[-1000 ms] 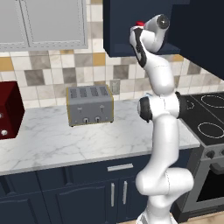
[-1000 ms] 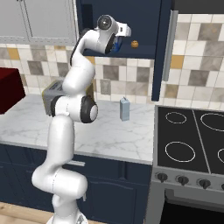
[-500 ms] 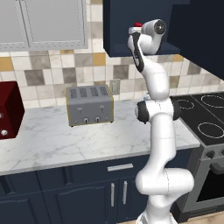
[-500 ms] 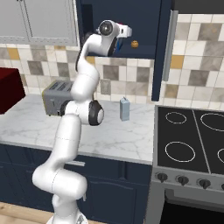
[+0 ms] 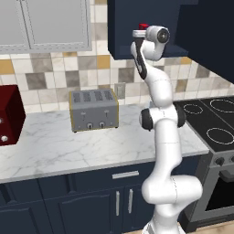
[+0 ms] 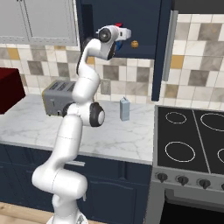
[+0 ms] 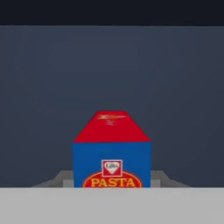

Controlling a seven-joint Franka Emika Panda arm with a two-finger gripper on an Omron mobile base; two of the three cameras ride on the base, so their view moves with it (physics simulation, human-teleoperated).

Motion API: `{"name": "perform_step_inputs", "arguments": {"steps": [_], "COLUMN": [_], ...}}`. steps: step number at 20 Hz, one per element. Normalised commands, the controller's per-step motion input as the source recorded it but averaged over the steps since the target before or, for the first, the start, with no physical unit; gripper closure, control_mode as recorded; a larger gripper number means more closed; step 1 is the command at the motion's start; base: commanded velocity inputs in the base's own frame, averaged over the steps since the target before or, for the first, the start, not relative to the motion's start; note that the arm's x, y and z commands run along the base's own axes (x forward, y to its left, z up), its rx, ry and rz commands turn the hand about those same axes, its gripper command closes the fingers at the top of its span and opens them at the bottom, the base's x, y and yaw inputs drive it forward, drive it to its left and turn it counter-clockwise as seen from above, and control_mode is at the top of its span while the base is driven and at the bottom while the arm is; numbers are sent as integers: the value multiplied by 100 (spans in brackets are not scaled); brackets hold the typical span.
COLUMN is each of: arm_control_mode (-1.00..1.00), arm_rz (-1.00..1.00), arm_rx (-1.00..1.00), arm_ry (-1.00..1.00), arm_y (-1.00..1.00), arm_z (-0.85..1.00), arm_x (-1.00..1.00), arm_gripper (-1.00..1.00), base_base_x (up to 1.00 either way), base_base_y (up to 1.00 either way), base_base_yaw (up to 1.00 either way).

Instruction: Pick the boxed food and boxed food from the counter and place them in the cabinets closest to them.

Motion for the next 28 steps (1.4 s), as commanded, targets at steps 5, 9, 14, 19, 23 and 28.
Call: {"name": "perform_step_inputs", "arguments": {"steps": [5,9,14,19,23,28], "arm_control_mode": [-100,-100,-100,-100,-100,-100], "arm_rz": [-2,-3,-6,-7,-3,0], "arm_rx": [0,0,0,0,0,0], "arm_ry": [8,7,7,16,16,10], "arm_y": [-3,-9,-22,-37,-36,-27], "arm_z": [34,55,53,36,32,19], "arm_x": [-12,-27,-37,-58,-79,-100], "arm_gripper": [-100,-100,-100,-100,-100,-100], "base_base_x": [0,0,0,0,0,0], "base_base_y": [0,0,0,0,0,0], "base_base_yaw": [0,0,0,0,0,0]}}
